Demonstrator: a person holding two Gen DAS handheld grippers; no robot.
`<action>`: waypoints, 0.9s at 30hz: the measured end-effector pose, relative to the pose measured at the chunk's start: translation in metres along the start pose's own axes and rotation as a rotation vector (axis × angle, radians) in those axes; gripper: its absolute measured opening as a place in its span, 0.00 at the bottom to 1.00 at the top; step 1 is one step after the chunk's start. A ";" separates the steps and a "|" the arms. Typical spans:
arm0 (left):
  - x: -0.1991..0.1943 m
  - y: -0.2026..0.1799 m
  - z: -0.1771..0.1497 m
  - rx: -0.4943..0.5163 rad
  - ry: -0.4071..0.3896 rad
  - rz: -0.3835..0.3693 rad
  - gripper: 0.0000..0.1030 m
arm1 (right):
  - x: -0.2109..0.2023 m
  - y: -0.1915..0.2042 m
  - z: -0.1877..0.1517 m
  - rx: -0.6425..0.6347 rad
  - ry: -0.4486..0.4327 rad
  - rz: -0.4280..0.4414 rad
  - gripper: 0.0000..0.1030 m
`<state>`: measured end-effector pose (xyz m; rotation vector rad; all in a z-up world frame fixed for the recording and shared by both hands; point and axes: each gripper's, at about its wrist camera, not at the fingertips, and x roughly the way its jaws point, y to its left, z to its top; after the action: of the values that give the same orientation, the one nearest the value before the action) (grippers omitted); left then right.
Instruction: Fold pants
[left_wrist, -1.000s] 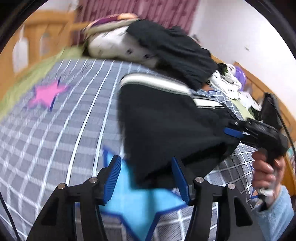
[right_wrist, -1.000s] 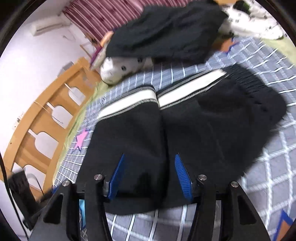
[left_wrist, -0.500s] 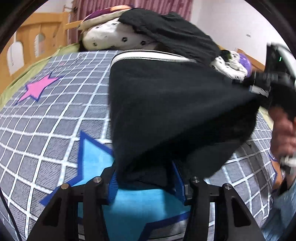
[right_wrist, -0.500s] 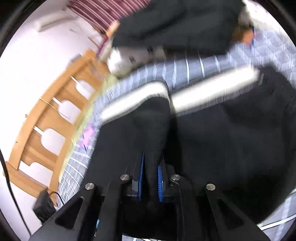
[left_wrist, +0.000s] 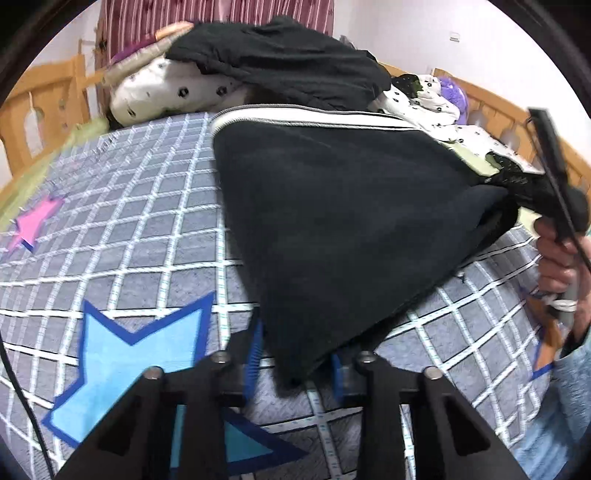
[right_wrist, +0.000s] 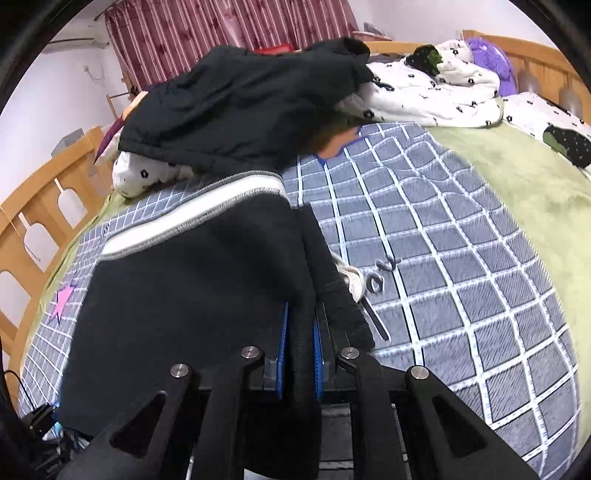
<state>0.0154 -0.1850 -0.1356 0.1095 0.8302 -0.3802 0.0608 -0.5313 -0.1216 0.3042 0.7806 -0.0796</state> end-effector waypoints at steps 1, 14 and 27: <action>0.000 0.003 -0.004 0.002 0.006 0.005 0.21 | -0.006 0.000 -0.002 -0.012 -0.018 0.002 0.10; -0.039 0.047 -0.018 -0.122 0.096 -0.147 0.25 | -0.023 0.007 0.011 -0.072 -0.001 -0.084 0.35; 0.048 0.091 0.076 -0.336 0.115 -0.277 0.56 | 0.056 0.009 0.076 -0.186 0.176 -0.003 0.61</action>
<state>0.1317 -0.1325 -0.1240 -0.3016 1.0157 -0.4917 0.1541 -0.5433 -0.1084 0.1345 0.9566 0.0172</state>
